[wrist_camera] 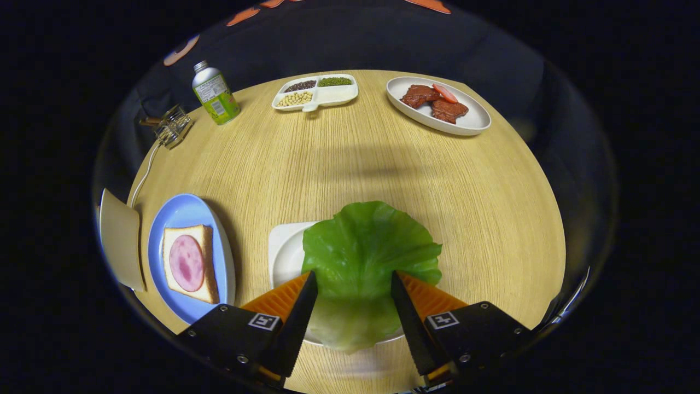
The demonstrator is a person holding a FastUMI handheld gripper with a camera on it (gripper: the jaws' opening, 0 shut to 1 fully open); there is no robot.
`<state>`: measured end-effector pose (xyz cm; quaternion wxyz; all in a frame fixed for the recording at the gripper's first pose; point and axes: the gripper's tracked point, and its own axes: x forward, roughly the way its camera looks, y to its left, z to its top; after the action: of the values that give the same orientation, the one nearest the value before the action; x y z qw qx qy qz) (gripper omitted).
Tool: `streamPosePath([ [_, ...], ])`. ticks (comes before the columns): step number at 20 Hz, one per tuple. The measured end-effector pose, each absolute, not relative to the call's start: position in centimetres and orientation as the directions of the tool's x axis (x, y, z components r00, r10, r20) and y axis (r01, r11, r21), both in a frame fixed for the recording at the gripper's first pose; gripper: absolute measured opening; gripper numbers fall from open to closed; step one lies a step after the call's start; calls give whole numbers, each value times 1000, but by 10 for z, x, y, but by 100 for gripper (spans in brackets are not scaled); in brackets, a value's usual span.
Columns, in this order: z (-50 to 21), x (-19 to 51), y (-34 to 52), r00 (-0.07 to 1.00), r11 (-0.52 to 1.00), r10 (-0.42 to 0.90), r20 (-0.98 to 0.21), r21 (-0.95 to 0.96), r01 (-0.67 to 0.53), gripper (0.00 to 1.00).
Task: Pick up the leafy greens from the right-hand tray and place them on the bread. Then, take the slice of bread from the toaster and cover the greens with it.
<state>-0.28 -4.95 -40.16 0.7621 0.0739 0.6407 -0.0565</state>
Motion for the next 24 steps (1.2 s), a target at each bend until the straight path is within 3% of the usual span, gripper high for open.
streamPosePath([
  [3, -402, -1, -48, 223, 988, 12, -975, 47, 149, 78],
  [5, -402, -2, -48, 225, 990, 22, -974, 52, 131, 69],
  [9, -403, 0, -56, 227, 988, 26, -974, 59, 140, 39],
  [10, -404, 0, -58, 225, 987, 29, -974, 63, 149, 27],
  [14, -404, -1, -63, 239, 985, 39, -970, 77, 152, 7],
  [17, -404, -1, -63, 252, 982, 36, -967, 81, 172, 4],
  [20, -400, 0, -58, 248, 950, 91, -964, 159, 268, 3],
  [24, -373, 18, -51, 324, 927, 125, -938, 227, 298, 2],
])
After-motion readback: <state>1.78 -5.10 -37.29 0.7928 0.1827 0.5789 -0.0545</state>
